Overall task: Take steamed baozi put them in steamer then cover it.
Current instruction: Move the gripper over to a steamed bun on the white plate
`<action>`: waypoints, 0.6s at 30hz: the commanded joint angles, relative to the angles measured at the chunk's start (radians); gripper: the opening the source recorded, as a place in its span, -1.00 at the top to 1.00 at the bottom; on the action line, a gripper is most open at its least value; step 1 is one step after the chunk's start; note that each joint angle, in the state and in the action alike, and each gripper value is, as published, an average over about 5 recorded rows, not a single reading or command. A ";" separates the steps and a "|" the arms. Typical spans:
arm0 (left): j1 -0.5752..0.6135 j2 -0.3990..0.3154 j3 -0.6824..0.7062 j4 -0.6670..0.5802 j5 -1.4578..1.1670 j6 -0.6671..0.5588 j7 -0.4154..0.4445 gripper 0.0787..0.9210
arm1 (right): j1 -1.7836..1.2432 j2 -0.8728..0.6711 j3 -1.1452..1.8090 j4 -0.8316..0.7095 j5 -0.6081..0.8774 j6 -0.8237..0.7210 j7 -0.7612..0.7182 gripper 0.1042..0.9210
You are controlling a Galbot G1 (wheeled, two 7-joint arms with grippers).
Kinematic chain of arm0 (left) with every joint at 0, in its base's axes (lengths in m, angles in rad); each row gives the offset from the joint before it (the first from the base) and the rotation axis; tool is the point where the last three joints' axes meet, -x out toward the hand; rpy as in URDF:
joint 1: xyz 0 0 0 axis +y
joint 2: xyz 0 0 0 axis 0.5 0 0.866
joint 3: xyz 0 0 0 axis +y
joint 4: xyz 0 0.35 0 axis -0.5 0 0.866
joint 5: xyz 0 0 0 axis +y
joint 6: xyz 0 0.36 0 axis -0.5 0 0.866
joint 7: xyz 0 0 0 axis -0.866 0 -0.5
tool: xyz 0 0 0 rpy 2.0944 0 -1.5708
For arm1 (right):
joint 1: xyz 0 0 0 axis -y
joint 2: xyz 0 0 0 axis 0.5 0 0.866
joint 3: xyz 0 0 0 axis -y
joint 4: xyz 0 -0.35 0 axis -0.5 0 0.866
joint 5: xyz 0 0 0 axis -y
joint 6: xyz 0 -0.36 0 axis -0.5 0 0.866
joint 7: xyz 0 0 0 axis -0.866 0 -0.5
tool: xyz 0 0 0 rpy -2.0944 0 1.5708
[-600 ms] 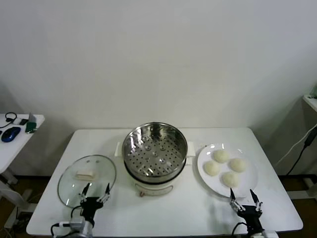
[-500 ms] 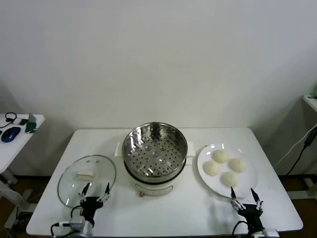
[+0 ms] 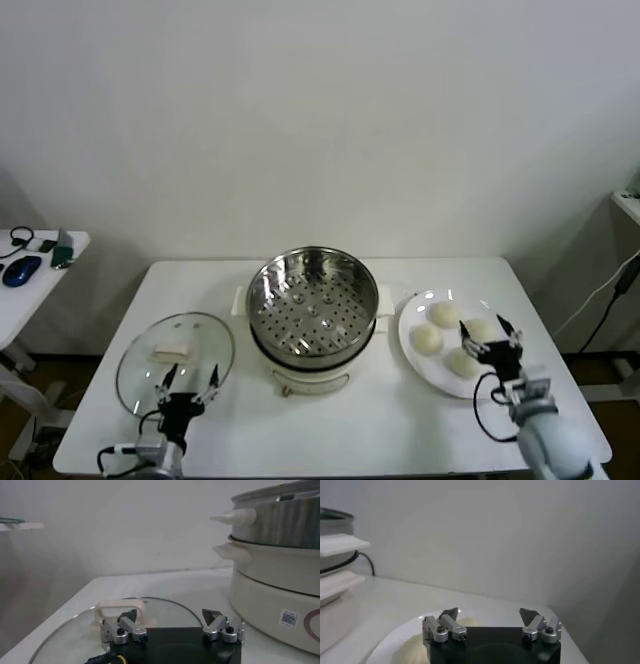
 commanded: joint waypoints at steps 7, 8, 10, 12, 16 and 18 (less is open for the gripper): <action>0.025 0.003 -0.001 -0.022 0.000 -0.014 0.003 -0.77 | 0.982 -0.424 -0.923 -0.393 -0.214 0.119 -0.759 -0.76; 0.027 0.003 -0.001 -0.024 0.001 -0.014 0.003 -0.77 | 1.070 -0.416 -1.026 -0.422 -0.221 0.153 -0.813 -0.76; 0.030 0.002 -0.001 -0.026 0.003 -0.015 0.004 -0.77 | 1.226 -0.386 -1.204 -0.475 -0.221 0.206 -0.892 -0.76; 0.032 0.001 -0.002 -0.028 0.005 -0.017 0.004 -0.77 | 1.361 -0.345 -1.372 -0.520 -0.203 0.237 -0.942 -0.76; 0.037 -0.004 -0.006 -0.031 0.007 -0.020 0.005 -0.77 | 1.550 -0.236 -1.629 -0.601 -0.146 0.259 -1.001 -0.76; 0.038 -0.006 -0.008 -0.033 0.008 -0.022 0.005 -0.77 | 1.581 -0.185 -1.701 -0.634 -0.115 0.250 -1.008 -0.76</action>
